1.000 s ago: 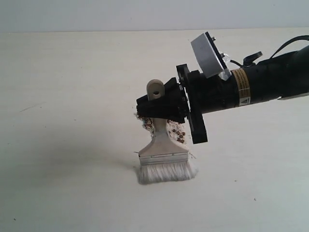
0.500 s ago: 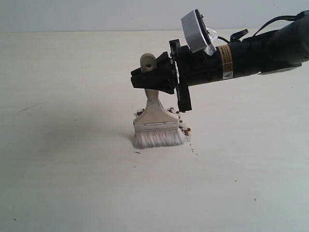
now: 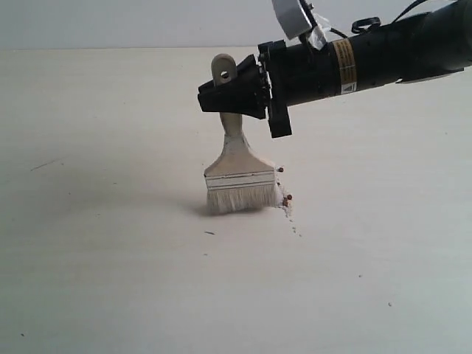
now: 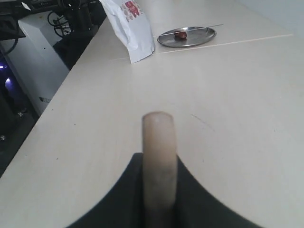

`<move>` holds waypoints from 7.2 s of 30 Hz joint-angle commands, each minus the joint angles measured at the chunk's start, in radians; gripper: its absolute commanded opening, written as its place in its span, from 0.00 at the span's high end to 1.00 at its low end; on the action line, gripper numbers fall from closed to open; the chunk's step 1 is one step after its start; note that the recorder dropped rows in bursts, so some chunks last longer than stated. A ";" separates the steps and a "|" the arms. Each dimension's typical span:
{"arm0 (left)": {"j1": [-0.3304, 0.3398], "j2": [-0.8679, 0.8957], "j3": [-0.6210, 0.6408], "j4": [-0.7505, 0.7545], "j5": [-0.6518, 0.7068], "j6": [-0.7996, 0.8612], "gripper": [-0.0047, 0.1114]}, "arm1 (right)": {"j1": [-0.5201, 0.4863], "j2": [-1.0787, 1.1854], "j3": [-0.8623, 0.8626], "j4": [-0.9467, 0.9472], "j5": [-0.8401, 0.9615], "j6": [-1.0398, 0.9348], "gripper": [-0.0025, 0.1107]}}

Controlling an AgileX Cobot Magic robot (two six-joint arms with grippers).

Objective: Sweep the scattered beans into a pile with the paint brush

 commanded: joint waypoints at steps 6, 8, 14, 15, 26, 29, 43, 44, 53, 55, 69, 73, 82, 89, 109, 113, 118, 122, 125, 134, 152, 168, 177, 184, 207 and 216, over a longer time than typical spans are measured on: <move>0.003 -0.009 0.005 -0.012 0.002 -0.007 0.96 | -0.005 -0.105 -0.007 0.067 -0.004 0.066 0.98; 0.003 -0.009 0.005 -0.012 0.002 -0.007 0.96 | -0.011 -0.117 -0.001 0.114 -0.004 0.066 0.98; 0.003 -0.009 0.005 -0.012 0.002 -0.007 0.96 | -0.046 -0.150 0.144 0.474 -0.004 -0.039 0.98; 0.003 -0.009 0.005 -0.012 0.002 -0.007 0.96 | -0.048 -0.160 0.176 0.547 -0.004 -0.073 0.98; 0.003 -0.009 0.005 -0.012 0.002 -0.007 0.96 | -0.046 -0.348 0.605 1.151 0.015 -0.426 0.98; 0.003 -0.009 0.005 -0.012 0.002 -0.007 0.96 | -0.046 -0.381 0.672 1.253 0.055 -0.488 0.98; 0.003 -0.009 0.005 -0.012 0.002 -0.007 0.96 | 0.133 -0.391 0.764 1.804 0.170 -0.764 0.98; 0.003 -0.009 0.005 -0.012 0.002 -0.007 0.96 | 0.154 -0.389 0.764 1.826 0.170 -0.776 0.98; 0.003 -0.009 0.005 -0.012 0.002 -0.007 0.96 | 0.251 -0.288 0.762 1.964 0.115 -0.830 0.98; 0.003 -0.009 0.005 -0.012 0.002 -0.007 0.96 | 0.251 -0.265 0.762 1.957 0.110 -0.787 0.98; 0.003 -0.009 0.005 -0.012 0.002 -0.007 0.96 | 0.251 -0.245 0.712 1.935 0.058 -0.678 0.98; 0.003 -0.009 0.005 -0.012 0.002 -0.007 0.96 | 0.251 -0.332 0.714 1.928 0.103 -0.744 0.98; 0.003 -0.009 0.005 -0.012 0.002 -0.007 0.96 | 0.251 -0.545 0.870 1.991 0.062 -0.766 0.98; 0.003 -0.009 0.005 -0.012 0.002 -0.007 0.96 | 0.251 -0.693 1.045 1.957 0.060 -0.746 0.98; 0.003 -0.009 0.005 -0.012 0.002 -0.007 0.96 | 0.251 -0.698 0.543 1.234 0.932 -0.887 0.98; 0.003 -0.009 0.005 -0.012 0.002 -0.007 0.96 | 0.251 -0.693 0.327 1.284 1.429 -0.881 0.98; 0.003 -0.009 0.005 -0.012 0.002 -0.007 0.96 | 0.251 -0.634 0.187 1.784 1.699 -1.286 0.98; 0.003 -0.009 0.005 -0.012 0.002 -0.007 0.96 | 0.251 -0.555 0.121 1.915 1.791 -1.384 0.98; 0.003 -0.009 0.005 -0.012 0.002 -0.007 0.96 | 0.251 -0.492 0.081 1.920 1.835 -1.384 0.98; 0.003 -0.009 0.005 -0.012 0.002 -0.007 0.96 | 0.251 -0.319 -0.018 1.948 1.854 -1.411 0.98; 0.003 -0.009 0.005 -0.012 0.002 -0.007 0.96 | 0.251 -0.151 -0.156 1.950 1.925 -1.406 0.98; 0.003 -0.009 0.005 -0.012 0.002 -0.007 0.96 | 0.251 -0.114 -0.217 1.932 1.794 -1.429 0.98; 0.003 -0.009 0.005 -0.012 0.002 -0.007 0.96 | 0.251 -0.116 -0.217 1.931 1.736 -1.429 0.98; 0.003 -0.009 0.005 -0.012 0.002 -0.007 0.96 | 0.251 -0.216 -0.217 1.931 1.824 -1.429 0.98; 0.003 -0.009 0.005 -0.012 0.002 -0.007 0.96 | -0.071 -0.275 -0.072 2.246 2.219 -1.568 0.98; 0.003 -0.009 0.005 -0.012 0.002 -0.007 0.96 | -0.071 -0.134 -0.063 2.396 2.234 -1.665 0.98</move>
